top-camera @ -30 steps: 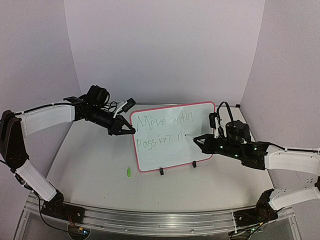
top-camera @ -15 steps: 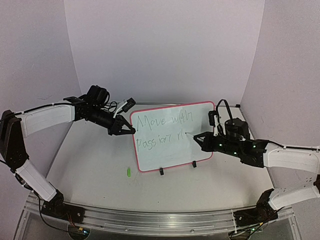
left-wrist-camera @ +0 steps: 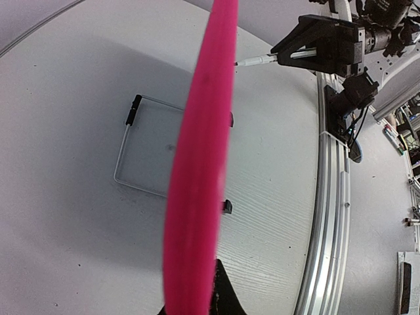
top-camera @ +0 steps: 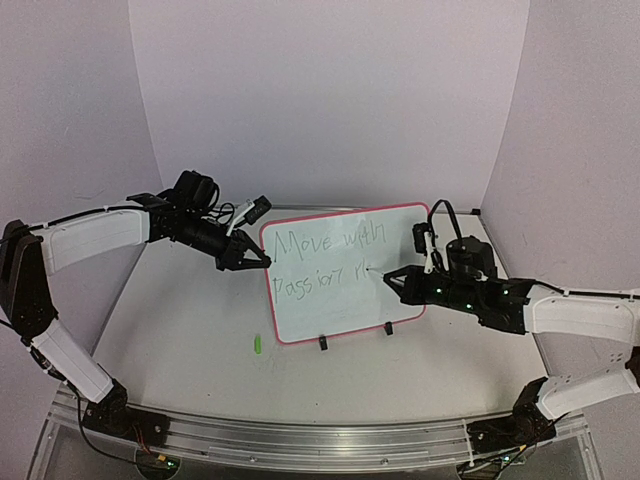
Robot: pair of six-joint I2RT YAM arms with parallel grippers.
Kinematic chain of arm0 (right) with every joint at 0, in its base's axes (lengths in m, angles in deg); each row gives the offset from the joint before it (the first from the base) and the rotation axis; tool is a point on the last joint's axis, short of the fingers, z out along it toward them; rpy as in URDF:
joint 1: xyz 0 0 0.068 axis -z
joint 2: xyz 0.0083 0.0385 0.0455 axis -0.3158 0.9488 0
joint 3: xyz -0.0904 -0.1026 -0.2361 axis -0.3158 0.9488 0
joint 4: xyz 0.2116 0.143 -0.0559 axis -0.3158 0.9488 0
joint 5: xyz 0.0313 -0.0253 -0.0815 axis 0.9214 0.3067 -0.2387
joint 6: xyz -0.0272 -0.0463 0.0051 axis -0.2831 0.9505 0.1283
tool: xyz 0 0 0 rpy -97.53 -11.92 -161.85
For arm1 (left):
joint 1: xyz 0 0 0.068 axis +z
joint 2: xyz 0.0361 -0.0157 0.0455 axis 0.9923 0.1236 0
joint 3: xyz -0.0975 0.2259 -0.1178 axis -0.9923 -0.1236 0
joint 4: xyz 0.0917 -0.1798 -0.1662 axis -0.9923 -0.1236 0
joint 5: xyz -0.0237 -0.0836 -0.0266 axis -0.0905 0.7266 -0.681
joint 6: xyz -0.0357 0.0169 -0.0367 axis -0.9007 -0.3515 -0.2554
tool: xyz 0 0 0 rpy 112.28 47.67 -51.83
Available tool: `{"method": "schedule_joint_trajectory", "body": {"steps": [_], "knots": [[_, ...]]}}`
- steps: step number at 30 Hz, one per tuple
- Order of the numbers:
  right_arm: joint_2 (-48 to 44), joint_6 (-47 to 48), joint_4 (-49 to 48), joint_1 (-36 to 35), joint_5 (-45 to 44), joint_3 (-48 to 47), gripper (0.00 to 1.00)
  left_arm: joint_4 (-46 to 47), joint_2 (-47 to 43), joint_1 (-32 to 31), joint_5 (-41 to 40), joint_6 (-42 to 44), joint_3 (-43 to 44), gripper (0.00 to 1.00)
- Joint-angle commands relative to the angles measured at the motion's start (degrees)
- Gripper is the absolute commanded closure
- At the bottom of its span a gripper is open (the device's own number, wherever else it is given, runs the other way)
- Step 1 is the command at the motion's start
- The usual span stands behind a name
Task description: Write a sentence on the whiteboard
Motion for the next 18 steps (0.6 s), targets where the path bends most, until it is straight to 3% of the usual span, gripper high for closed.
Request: {"method": "schedule_joint_trajectory", "body": {"steps": [1,18], "knots": [[-0.74,-1.18,-0.11,0.33,-1.21,1.02,1.00,-1.32,0.70,-0.51,-4.31,2.13,-0.28,1.00],[-2.09,0.59,1.54,0.29,-4.07,-1.73,1.00,-1.36,0.49,-0.51,-4.39,2.07,-0.30,1.00]]}}
